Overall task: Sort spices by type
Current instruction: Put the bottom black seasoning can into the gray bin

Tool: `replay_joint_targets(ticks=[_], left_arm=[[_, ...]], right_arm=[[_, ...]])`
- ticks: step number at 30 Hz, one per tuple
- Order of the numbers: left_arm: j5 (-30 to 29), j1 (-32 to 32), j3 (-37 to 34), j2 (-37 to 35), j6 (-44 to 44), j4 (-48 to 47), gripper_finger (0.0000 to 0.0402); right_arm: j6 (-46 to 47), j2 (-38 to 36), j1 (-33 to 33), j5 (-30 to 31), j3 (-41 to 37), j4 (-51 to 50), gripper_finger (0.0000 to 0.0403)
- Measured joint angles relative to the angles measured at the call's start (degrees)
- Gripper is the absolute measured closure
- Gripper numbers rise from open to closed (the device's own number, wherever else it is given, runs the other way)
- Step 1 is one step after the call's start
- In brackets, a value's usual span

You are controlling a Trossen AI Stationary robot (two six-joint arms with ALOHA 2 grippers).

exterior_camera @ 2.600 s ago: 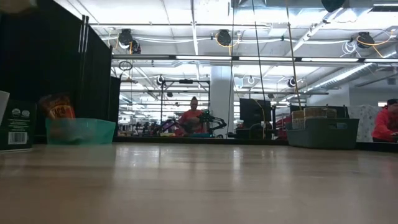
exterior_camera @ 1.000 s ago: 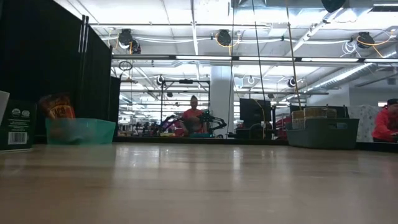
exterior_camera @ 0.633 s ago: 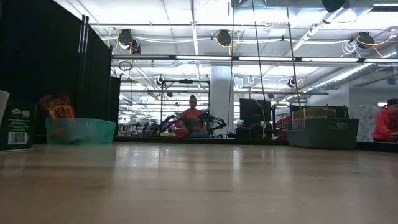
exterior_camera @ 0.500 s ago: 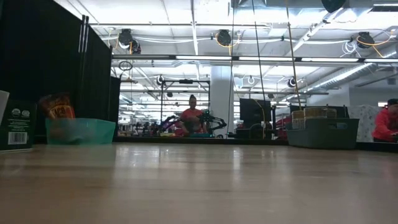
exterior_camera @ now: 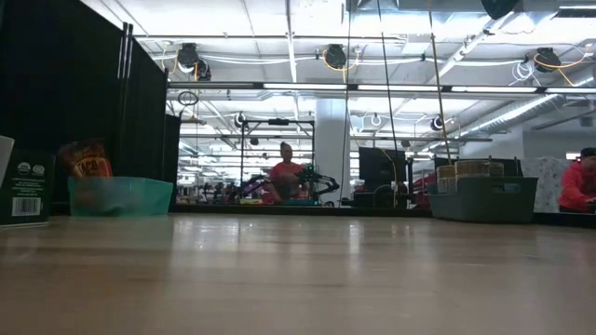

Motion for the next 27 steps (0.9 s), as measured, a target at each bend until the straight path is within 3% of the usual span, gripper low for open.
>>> replay_joint_targets(ticks=[13, 20, 27], left_arm=[[1.37, -0.22, -1.4, -0.04, -0.04, 0.27, 0.0269], [5.14, -0.26, -1.51, -0.04, -0.02, -0.96, 0.0268], [-1.07, -0.21, -1.51, -0.04, -0.06, 0.69, 0.0268]], right_arm=[[0.0, 0.0, 0.0, 0.0, 0.0, -0.17, 0.0243], [-0.13, 0.0, 0.01, 0.0, 0.0, -0.2, 0.0243], [-0.25, 0.0, 0.01, 0.0, 0.0, -0.2, 0.0243]])
